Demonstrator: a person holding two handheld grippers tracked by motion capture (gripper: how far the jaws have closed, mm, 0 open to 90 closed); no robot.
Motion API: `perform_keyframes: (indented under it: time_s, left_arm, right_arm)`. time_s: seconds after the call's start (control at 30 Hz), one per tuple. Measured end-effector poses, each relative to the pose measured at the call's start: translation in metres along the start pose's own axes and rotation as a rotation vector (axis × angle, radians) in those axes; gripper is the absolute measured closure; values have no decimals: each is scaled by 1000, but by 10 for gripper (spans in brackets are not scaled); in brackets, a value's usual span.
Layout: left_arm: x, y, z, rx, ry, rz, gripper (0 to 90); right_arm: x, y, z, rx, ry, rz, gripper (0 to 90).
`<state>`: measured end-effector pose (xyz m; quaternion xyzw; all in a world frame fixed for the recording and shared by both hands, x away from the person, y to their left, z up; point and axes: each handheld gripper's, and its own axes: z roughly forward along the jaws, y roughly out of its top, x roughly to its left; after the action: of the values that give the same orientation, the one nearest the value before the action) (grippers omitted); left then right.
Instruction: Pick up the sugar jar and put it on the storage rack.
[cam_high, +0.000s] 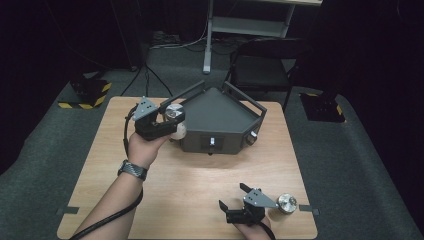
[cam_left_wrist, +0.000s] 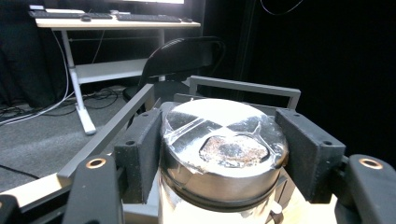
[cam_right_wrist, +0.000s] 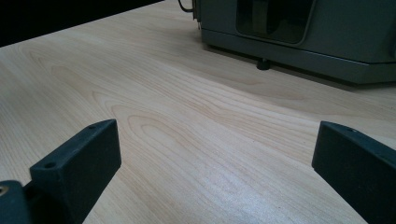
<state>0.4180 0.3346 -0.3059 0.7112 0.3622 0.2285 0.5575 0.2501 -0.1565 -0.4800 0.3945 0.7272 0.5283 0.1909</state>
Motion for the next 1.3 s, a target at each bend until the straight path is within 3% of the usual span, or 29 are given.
perform_keyframes:
  time_s: [0.47,0.87,1.3]
  left_arm:
    - [-2,12,30,-3,3,-20,347]
    - [-5,21,57,16,24,-11,347]
    - [-4,17,82,45,30,-26,346]
  right_arm:
    - [-1,-1,0,-4,4,4,7]
    - [-1,-2,-1,-10,7,8,7]
    - [-2,-2,-1,-11,13,6,7]
